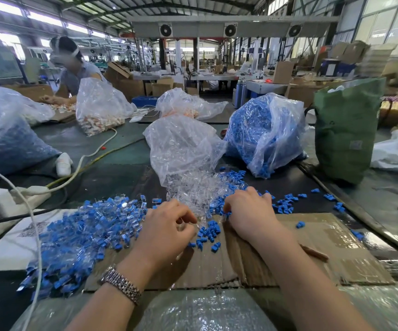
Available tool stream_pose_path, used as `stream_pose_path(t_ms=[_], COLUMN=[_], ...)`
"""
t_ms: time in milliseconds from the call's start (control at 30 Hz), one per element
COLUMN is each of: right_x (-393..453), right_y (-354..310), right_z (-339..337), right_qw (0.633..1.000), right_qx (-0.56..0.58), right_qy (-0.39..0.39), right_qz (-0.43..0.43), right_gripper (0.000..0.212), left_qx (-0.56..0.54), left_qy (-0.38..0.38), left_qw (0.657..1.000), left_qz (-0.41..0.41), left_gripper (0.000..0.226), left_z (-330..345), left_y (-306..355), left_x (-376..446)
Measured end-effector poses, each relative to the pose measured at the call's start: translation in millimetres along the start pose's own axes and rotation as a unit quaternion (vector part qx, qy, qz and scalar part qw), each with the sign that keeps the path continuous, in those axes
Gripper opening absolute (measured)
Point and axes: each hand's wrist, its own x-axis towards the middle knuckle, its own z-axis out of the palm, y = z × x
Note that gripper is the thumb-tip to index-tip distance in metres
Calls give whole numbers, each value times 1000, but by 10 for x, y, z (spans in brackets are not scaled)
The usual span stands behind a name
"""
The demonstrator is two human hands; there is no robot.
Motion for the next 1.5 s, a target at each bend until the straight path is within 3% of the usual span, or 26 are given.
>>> stream_pose_path(t_ms=[200,400,533,833,967,1133,1233,1300,1400,1500], right_x=[76,109,92,31,23,23,11,3,-18,-41], right_y=[-30,-5,-13,60,69,69,72,72,67,43], right_z=[163,254,279,271,251,248,228,191,140,120], right_qw=[999,998,994,968,940,932,898,848,765,753], right_qx=[-5,13,54,193,282,303,401,514,636,649], right_qy=[50,60,90,151,184,189,172,126,86,70], right_qz=[-6,-16,-33,-50,-53,-62,-52,-43,-55,-85], right_gripper=[25,21,10,10,10,10,8,5,3,3], left_qx=[-27,117,111,74,59,42,-37,-157,-306,-448], left_qy=[-74,-80,-60,-69,-55,-43,-14,-10,-38,-42], left_qw=[997,988,990,993,995,997,999,985,941,875], left_qz=[-11,57,70,64,60,52,2,-63,-136,-177], left_gripper=[11,42,31,9,8,10,6,9,12,19], left_z=[-39,110,140,89,87,78,37,-19,-89,-133], left_y=[2,-17,-23,4,2,2,18,25,40,65], left_x=[-5,69,61,47,45,44,59,76,84,79])
